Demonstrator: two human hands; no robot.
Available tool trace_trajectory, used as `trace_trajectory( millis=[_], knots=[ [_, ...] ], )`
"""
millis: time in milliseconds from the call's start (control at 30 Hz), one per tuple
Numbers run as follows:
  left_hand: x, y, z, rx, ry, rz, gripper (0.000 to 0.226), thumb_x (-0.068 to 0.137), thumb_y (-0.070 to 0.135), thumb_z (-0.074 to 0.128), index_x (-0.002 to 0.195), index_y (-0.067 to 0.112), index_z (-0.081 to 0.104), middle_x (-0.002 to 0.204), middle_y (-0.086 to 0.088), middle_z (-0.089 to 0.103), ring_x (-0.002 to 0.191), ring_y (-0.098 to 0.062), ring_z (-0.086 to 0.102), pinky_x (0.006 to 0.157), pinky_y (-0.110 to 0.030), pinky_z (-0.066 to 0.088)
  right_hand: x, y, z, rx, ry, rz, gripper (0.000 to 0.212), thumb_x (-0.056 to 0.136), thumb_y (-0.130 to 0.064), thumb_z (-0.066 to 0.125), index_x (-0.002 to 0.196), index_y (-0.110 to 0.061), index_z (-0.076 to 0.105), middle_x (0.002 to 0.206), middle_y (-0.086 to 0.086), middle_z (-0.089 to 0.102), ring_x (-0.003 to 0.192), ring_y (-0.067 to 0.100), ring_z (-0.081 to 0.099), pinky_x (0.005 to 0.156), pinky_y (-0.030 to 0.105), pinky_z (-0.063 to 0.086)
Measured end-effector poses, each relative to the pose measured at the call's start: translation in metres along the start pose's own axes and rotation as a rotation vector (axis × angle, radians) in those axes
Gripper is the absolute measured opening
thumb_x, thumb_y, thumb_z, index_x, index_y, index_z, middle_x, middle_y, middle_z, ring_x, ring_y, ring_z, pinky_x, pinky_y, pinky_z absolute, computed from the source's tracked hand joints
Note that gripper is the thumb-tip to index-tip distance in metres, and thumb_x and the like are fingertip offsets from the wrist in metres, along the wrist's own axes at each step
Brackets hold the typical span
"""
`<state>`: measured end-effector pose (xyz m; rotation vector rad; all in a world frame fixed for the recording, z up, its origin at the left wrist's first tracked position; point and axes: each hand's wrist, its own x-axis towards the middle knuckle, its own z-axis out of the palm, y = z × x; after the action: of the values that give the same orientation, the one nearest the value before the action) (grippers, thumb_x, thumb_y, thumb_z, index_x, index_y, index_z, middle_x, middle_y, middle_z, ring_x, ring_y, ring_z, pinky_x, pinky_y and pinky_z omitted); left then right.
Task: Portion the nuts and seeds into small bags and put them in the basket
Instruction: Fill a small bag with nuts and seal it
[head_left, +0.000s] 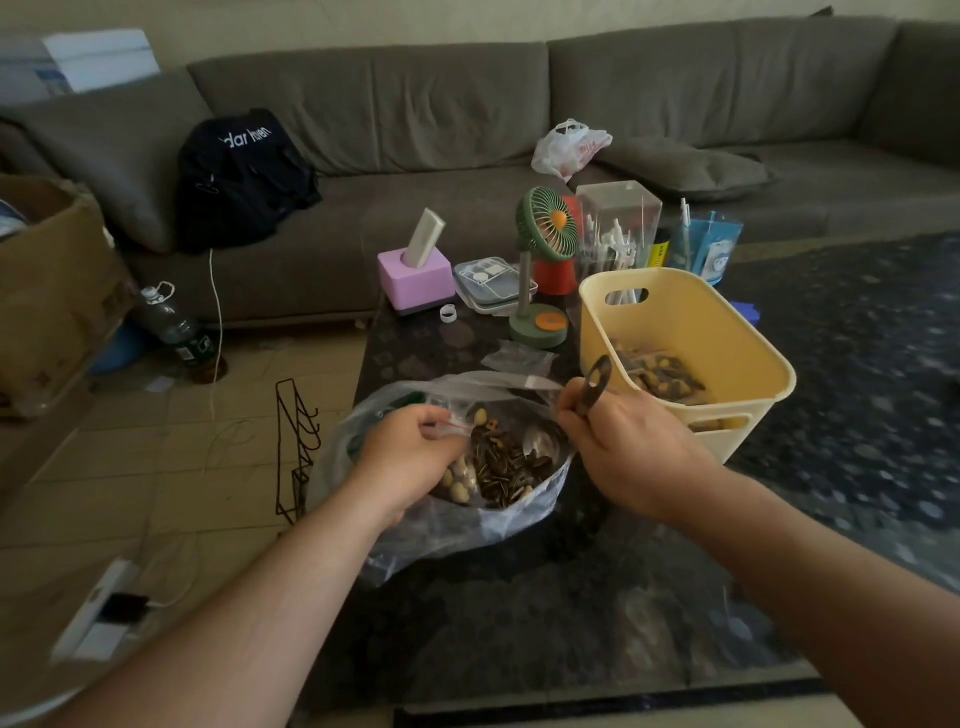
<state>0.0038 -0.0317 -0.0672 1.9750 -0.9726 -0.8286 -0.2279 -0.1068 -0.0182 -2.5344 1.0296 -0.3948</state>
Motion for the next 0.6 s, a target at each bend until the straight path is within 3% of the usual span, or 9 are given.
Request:
trace_trajectory(
  millis=[133, 200, 300, 467, 600],
  knots=[
    [-0.007, 0.005, 0.002, -0.025, -0.121, 0.090, 0.043, 0.093, 0.024, 0.081, 0.132, 0.036, 0.067, 0.108, 0.013, 0.076, 0.090, 0.002, 0.072, 0.077, -0.019, 0.049, -0.001, -0.004, -0.009, -0.033, -0.014, 0.001, 0.019, 0.110, -0.038, 0.042, 0.097, -0.029, 0.053, 0.085, -0.009, 0.057, 0.077, 0.013, 0.058, 0.073, 0.043, 0.054],
    [-0.009, 0.007, 0.004, -0.028, -0.229, 0.101, 0.051, 0.090, 0.023, 0.083, 0.135, 0.037, 0.066, 0.106, 0.013, 0.080, 0.092, 0.004, 0.074, 0.084, -0.021, 0.053, -0.003, -0.009, -0.012, -0.043, -0.033, -0.007, 0.019, 0.109, -0.040, 0.042, 0.099, -0.028, 0.054, 0.086, -0.008, 0.059, 0.080, 0.016, 0.059, 0.076, 0.045, 0.054],
    [-0.009, 0.004, 0.009, -0.040, -0.347, 0.033, 0.057, 0.088, 0.019, 0.084, 0.140, 0.034, 0.062, 0.109, 0.010, 0.081, 0.103, -0.005, 0.076, 0.100, -0.032, 0.056, -0.006, -0.016, -0.014, -0.042, -0.052, -0.038, 0.019, 0.109, -0.041, 0.043, 0.094, -0.030, 0.048, 0.082, -0.008, 0.058, 0.079, 0.017, 0.058, 0.076, 0.041, 0.051],
    [-0.006, 0.000, 0.018, -0.145, -0.282, -0.090, 0.037, 0.088, 0.018, 0.083, 0.119, 0.035, 0.071, 0.118, 0.000, 0.076, 0.109, -0.021, 0.072, 0.090, -0.045, 0.064, -0.006, -0.018, -0.008, 0.003, -0.055, -0.059, 0.018, 0.109, -0.043, 0.046, 0.094, -0.032, 0.047, 0.077, -0.011, 0.057, 0.076, 0.017, 0.059, 0.074, 0.040, 0.050],
    [-0.008, 0.000, 0.028, -0.248, -0.254, -0.135, 0.031, 0.090, 0.020, 0.082, 0.119, 0.029, 0.075, 0.116, -0.003, 0.077, 0.107, -0.024, 0.073, 0.078, -0.041, 0.064, -0.008, -0.022, 0.003, 0.054, -0.029, -0.075, 0.024, 0.108, -0.041, 0.047, 0.090, -0.027, 0.050, 0.079, -0.009, 0.058, 0.074, 0.016, 0.057, 0.070, 0.038, 0.046]
  ],
)
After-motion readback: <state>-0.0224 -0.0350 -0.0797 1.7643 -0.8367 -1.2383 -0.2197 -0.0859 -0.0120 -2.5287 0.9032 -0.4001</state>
